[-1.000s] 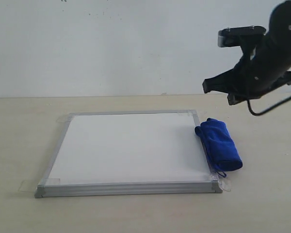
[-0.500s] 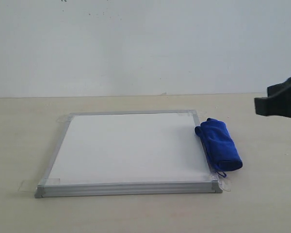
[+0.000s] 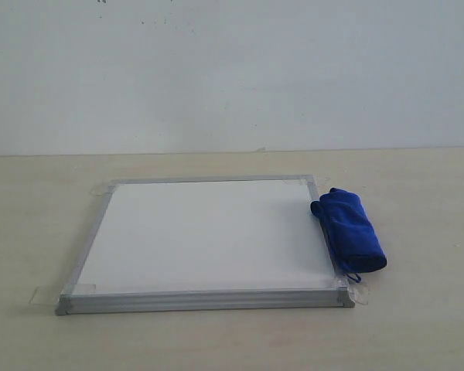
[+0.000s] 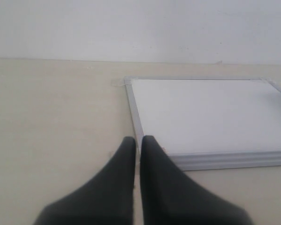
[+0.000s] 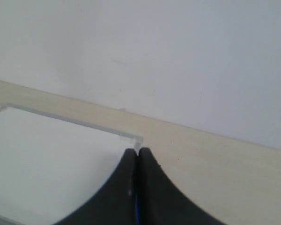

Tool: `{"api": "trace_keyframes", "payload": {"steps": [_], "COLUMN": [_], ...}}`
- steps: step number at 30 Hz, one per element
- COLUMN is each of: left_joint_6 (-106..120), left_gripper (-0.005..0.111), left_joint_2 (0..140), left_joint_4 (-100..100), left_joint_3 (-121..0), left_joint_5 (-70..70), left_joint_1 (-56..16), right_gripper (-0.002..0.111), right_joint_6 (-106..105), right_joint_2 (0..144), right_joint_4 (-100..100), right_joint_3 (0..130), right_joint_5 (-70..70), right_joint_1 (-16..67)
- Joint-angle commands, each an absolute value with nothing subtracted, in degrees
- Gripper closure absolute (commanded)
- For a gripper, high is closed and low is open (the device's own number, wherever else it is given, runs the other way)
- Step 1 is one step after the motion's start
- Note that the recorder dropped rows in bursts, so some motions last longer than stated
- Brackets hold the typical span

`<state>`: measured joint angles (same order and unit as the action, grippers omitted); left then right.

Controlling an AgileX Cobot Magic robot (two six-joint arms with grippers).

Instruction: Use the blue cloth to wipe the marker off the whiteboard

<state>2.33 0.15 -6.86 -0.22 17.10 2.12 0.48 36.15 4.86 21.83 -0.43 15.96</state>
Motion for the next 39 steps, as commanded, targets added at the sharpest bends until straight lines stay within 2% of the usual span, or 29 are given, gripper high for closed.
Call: {"api": "trace_keyframes", "payload": {"steps": [1, 23, 27, 36, 39], "left_joint_6": [2.6, 2.6, 2.6, 2.6, 2.6], "left_gripper": [0.103, 0.103, 0.103, 0.103, 0.103], "left_joint_2": [0.0, 0.0, 0.0, 0.0, 0.0], "left_joint_4": [-6.6, -6.6, -6.6, -6.6, -6.6], "left_joint_3": [0.0, 0.0, 0.0, 0.0, 0.0], "left_joint_5": [17.17, 17.17, 17.17, 17.17, 17.17], "left_joint_1": [2.28, 2.28, 2.28, 2.28, 2.28], "right_gripper": [0.108, 0.108, 0.108, 0.108, 0.108], "right_joint_6": [1.09, 1.18, 1.18, 1.37, 2.44], "right_joint_2": [34.7, 34.05, 27.36, 10.61, 6.99], "right_joint_4": [5.03, 4.7, 4.7, 4.7, 4.7], "right_joint_3": [21.69, 21.69, 21.69, 21.69, 21.6], "right_joint_5": [-1.94, -1.97, -1.66, -0.99, 10.35], "right_joint_1": [15.94, 15.94, 15.28, 4.62, 2.84]}}
